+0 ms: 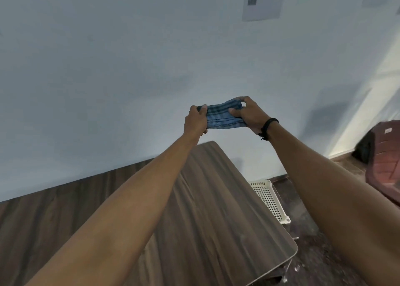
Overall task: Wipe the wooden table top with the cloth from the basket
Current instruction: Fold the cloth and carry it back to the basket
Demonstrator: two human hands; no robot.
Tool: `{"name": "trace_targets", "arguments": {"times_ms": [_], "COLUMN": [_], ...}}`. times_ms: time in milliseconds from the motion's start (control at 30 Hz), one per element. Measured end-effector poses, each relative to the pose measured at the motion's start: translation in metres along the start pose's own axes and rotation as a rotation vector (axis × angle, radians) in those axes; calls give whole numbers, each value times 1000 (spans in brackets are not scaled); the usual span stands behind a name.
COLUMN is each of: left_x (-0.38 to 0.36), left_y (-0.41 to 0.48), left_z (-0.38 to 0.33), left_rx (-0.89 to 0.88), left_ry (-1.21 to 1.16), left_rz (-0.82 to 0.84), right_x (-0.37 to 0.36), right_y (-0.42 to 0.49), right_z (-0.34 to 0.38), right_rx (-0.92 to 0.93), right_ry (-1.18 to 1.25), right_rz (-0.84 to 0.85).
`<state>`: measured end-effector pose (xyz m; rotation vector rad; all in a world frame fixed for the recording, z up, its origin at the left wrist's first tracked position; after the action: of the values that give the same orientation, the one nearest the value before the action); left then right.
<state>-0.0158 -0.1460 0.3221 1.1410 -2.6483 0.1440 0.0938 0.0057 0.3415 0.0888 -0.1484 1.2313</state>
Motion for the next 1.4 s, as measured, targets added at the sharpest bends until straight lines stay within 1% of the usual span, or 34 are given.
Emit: {"name": "trace_targets", "arguments": {"times_ms": [100, 333, 433, 600, 733, 800, 900, 1033, 1133, 1300, 1400], "left_x": [-37, -128, -163, -227, -280, -310, -351, -386, -406, -425, -430], "left_y": [29, 90, 111, 156, 187, 199, 214, 229, 240, 250, 246], "left_z": [16, 66, 87, 140, 187, 215, 263, 313, 345, 394, 418], "left_rx": [22, 186, 265, 367, 447, 488, 549, 582, 618, 709, 753], "left_ry": [-54, -288, -319, -277, -187, -113, 47, 274, 361, 523, 598], "left_rz": [64, 240, 261, 257, 231, 254, 292, 344, 384, 408, 420], "right_x": [37, 127, 155, 202, 240, 254, 266, 275, 281, 278, 269], "right_y": [5, 18, 27, 48, 73, 83, 93, 107, 111, 112, 112], "right_z": [-29, -110, -150, -234, -320, -364, -427, -504, -545, -599, -619], "right_rx": [-42, -188, -240, -329, -420, -476, -575, -669, -757, -853, -894], "right_ry": [118, 197, 221, 226, 71, 49, 23, 12, 28, 24, -55], "right_rz": [-13, -116, -165, -212, -151, -130, -116, -85, -79, -52, -21]}}
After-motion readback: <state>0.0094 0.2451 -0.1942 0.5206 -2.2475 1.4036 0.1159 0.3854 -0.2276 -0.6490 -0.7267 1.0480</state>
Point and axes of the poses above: each hand's wrist, its own y-axis towards the middle knuckle, its own x-axis out of the back of the hand, z = x × y, the point moved 3 cm from there along y, towards the middle knuckle, and after that the axes turned 15 degrees about z, right-handed, at the moved point
